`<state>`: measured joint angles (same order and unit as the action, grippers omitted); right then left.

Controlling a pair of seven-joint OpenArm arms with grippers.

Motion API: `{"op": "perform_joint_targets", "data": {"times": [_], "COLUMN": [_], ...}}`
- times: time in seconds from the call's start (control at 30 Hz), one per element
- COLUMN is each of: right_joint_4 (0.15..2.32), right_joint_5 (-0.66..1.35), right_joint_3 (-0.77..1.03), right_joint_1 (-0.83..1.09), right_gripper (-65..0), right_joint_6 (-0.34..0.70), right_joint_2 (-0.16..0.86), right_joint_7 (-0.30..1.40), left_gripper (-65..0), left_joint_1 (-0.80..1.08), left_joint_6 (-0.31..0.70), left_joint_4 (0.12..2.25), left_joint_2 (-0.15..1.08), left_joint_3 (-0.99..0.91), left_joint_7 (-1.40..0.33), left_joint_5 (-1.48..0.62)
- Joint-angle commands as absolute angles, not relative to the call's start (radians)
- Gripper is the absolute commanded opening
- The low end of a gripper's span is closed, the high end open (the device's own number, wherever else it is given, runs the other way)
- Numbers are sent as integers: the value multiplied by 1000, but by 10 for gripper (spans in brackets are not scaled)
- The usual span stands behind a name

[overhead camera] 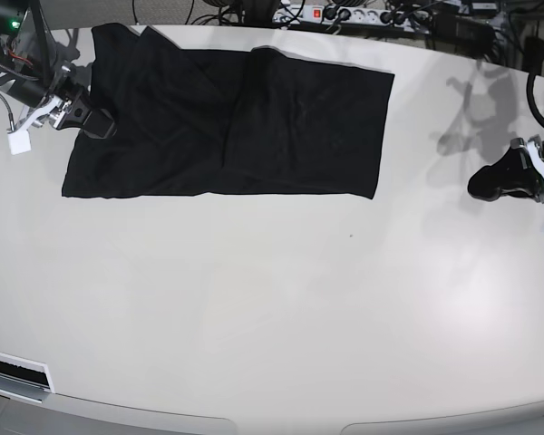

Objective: Layout the t-shirt on the table in an organized manner, then fold the t-shirt properly
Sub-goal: 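Grasp the collar end of the folded shirt with the right gripper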

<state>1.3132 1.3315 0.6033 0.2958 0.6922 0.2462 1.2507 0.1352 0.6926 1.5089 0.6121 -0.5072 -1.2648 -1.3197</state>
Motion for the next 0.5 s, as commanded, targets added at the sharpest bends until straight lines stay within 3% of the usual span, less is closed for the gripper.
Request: {"op": "perform_joint_targets", "data": {"times": [0.0, 0.2, 0.47], "right_joint_4": [1325, 1325, 1325], "right_joint_5": [1343, 1169, 1169], "right_joint_3": [609, 608, 574], "right_joint_1": [289, 288, 286], "right_gripper": [-293, -293, -293], "right_joint_6": [698, 698, 698], "right_joint_2": [261, 229, 194], "right_joint_7": [1250, 1145, 1148], "left_gripper": [-650, -650, -650], "left_joint_1": [125, 125, 125], "left_joint_6": [698, 698, 698], "left_joint_4": [1522, 1522, 1522], "left_joint_2": [631, 632, 632], "left_joint_3": [-516, -516, -516], "left_joint_7": [-1250, -1249, -1249], "left_joint_5": [-1343, -1343, -1343]}}
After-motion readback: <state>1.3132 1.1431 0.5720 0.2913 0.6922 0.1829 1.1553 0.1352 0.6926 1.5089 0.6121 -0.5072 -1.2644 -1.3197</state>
